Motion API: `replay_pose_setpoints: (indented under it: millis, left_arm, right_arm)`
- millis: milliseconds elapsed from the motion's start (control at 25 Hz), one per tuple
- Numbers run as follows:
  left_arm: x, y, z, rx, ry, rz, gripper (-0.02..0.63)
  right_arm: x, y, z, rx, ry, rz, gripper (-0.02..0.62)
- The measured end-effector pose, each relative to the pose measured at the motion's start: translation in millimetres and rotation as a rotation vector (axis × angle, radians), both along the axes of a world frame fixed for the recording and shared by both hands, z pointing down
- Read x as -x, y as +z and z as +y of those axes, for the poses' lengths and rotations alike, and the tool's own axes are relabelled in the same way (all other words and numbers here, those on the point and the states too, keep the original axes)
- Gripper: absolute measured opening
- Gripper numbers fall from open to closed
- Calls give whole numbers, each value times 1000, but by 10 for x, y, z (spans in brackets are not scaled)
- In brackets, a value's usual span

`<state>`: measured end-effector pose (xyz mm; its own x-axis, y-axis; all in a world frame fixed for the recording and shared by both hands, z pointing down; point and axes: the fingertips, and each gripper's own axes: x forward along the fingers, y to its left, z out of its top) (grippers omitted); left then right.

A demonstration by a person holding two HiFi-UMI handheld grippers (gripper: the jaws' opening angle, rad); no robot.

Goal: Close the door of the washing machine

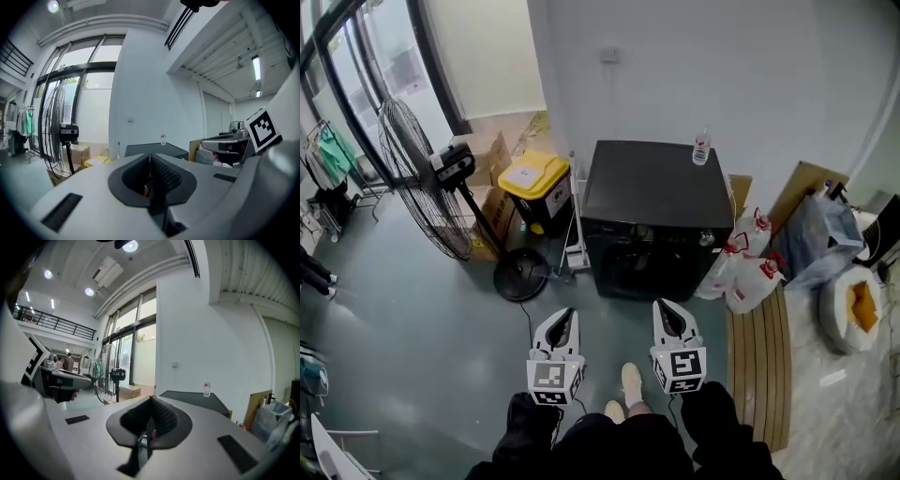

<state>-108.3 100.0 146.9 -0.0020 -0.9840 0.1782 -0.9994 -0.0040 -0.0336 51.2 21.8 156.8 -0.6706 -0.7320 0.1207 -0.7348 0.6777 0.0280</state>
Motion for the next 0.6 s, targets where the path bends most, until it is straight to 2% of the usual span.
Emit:
replay_pose_setpoints:
  millis: [280,600]
  left_arm:
    - [-124,38,256,7,23,4,31]
    - [-166,-21,242,-3,49,2,31]
  right_arm:
    - [-154,16,239,-7,26,6,17]
    - [-143,-21,285,-16,36,9,17]
